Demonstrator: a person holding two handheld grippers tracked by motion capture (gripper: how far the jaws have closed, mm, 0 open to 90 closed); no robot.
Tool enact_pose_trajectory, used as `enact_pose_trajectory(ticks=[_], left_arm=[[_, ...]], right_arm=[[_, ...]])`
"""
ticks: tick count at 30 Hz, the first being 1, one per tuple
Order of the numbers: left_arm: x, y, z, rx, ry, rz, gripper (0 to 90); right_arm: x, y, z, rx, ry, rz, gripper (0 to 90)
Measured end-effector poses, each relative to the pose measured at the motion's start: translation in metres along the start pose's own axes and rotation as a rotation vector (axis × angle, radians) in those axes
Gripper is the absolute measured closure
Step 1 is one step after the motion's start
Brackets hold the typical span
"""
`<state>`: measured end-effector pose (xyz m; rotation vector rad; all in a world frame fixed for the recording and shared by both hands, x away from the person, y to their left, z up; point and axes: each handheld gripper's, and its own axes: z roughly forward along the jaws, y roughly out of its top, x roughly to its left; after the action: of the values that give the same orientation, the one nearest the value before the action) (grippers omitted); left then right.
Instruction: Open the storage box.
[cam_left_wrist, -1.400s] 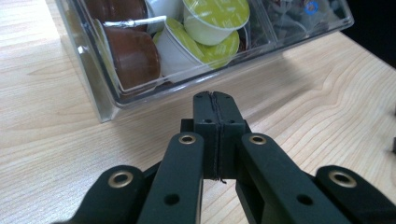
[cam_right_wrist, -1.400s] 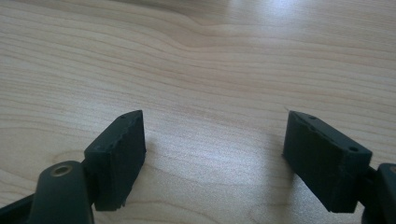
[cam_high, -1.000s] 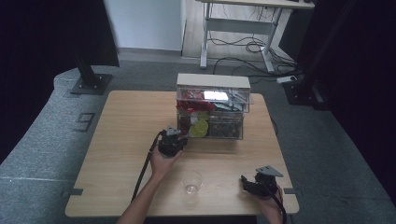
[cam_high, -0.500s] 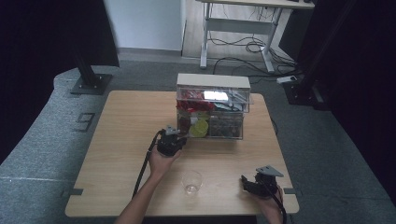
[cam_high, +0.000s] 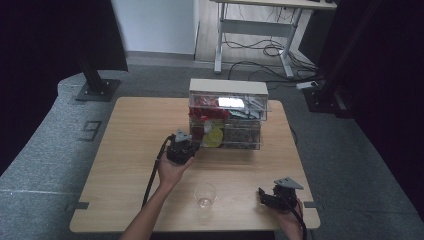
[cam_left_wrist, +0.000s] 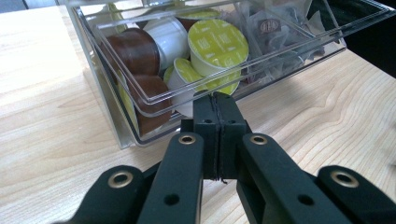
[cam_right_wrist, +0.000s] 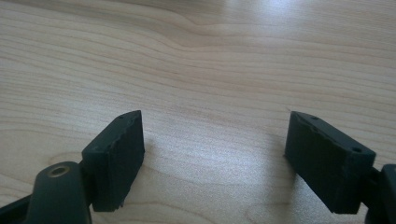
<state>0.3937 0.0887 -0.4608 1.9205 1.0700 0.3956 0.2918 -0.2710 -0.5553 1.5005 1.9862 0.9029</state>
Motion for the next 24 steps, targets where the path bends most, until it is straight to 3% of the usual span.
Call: enact_pose_trajectory(ticks=[12, 18, 24], left_arm=[[0.0, 0.013, -0.008, -0.011, 0.004, 0.007, 88.9], [0.003, 0.018, -0.009, -0.018, -0.006, -0.012, 89.1], [0.006, 0.026, -0.012, -0.028, 0.009, -0.012, 89.2]], right_arm=[[0.0, 0.0, 0.0, -0.001, 0.0, -0.002, 20.1], [0.0, 0.0, 0.0, 0.0, 0.001, 0.001, 20.1], [0.0, 0.0, 0.0, -0.001, 0.0, 0.001, 20.1]])
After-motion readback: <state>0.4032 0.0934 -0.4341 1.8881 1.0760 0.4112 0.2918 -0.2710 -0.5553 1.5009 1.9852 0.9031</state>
